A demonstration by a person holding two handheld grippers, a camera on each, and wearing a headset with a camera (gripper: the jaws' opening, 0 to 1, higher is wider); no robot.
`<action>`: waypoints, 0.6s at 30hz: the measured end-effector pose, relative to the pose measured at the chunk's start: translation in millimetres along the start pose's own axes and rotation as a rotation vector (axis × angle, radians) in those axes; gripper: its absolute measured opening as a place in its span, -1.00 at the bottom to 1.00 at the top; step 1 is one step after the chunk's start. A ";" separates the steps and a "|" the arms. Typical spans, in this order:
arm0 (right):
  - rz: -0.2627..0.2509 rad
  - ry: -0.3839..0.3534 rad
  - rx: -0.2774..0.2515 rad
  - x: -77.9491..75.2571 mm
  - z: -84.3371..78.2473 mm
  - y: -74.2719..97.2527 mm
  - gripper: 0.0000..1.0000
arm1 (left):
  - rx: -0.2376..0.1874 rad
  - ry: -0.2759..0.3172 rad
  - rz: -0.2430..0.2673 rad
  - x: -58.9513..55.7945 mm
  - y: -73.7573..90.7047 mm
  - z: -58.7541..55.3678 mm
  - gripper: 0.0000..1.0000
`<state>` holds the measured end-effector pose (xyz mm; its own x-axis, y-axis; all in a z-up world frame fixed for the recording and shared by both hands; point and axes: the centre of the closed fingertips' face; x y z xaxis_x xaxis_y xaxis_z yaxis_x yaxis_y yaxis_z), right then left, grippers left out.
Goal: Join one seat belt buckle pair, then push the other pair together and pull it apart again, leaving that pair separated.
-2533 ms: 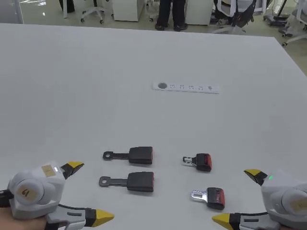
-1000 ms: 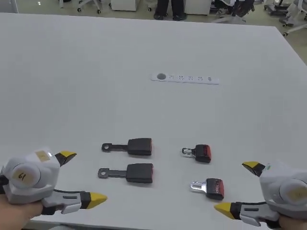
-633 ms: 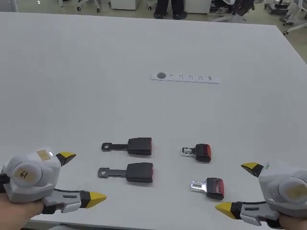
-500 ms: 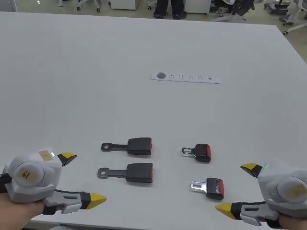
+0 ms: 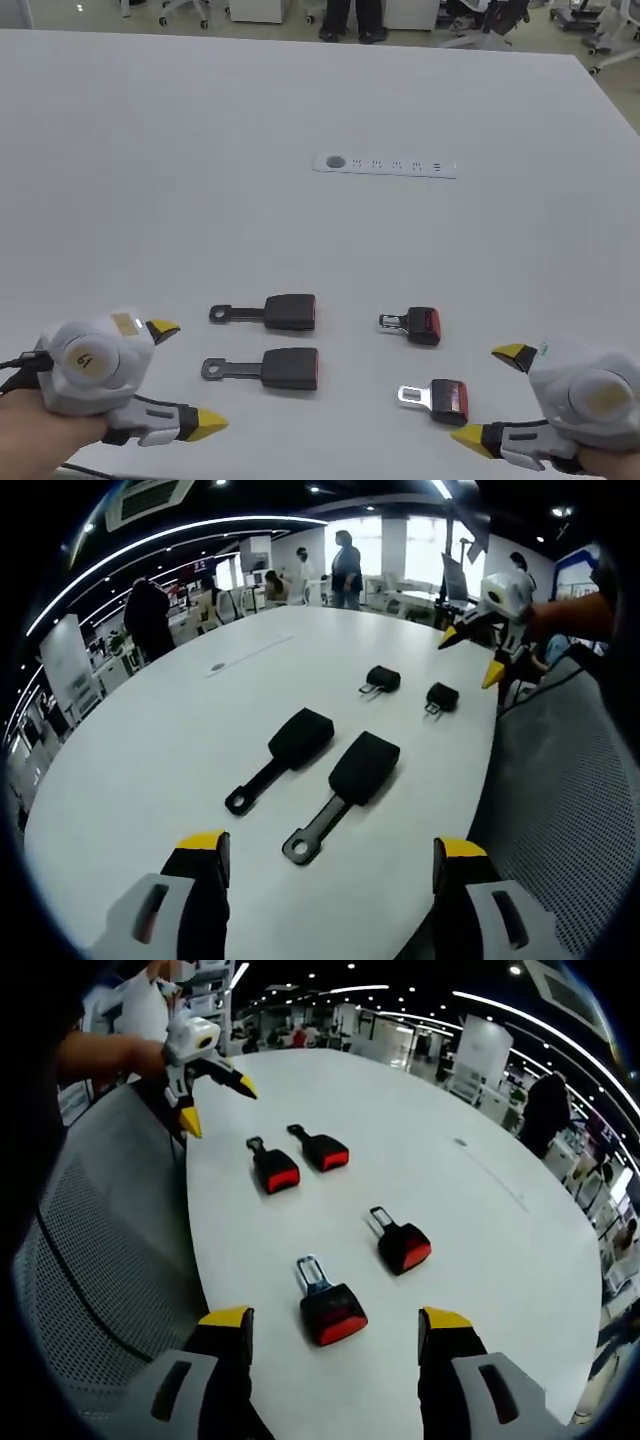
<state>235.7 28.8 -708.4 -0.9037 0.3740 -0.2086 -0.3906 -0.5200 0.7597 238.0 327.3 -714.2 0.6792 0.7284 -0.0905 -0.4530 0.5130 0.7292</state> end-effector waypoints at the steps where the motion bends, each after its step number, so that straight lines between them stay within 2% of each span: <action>1: 0.002 0.010 0.003 -0.2 -0.4 -0.9 0.31 | 0.007 -0.007 -0.007 -0.8 -2.1 -0.3 0.67; 4: 0.015 0.010 0.007 -0.7 -1.4 -4.8 0.26 | 0.027 -0.042 -0.043 -4.4 -12.6 -3.0 0.60; 5: 0.021 0.016 0.006 -0.6 -1.8 -6.5 0.25 | 0.049 -0.074 -0.054 -4.7 -16.3 -5.9 0.59; 6: 0.026 0.018 0.008 -0.6 -2.1 -7.4 0.23 | 0.060 -0.094 -0.052 -4.2 -18.1 -3.6 0.57; 11: 0.057 0.037 0.017 1.1 -2.7 -12.4 0.15 | 0.068 -0.100 -0.076 -5.2 -25.0 4.3 0.46; 14: 0.067 0.049 0.025 1.1 -4.5 -15.5 0.13 | 0.066 -0.098 -0.101 -10.4 -29.4 11.0 0.36; 18: 0.076 0.053 0.035 -1.2 -7.5 -19.1 0.13 | 0.083 -0.133 -0.125 -11.3 -37.5 15.6 0.28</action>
<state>242.9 32.5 -727.3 -0.9387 0.2932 -0.1812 -0.3152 -0.5175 0.7956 256.2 292.8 -729.9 0.7999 0.5921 -0.0977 -0.3147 0.5525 0.7718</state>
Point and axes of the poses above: the centre of the closed fingertips' face, and the gripper's own axes: y roughly backward along the fingers, x roughly to its left, z roughly out of its top, and after that the axes turned 10 degrees about y, right-handed
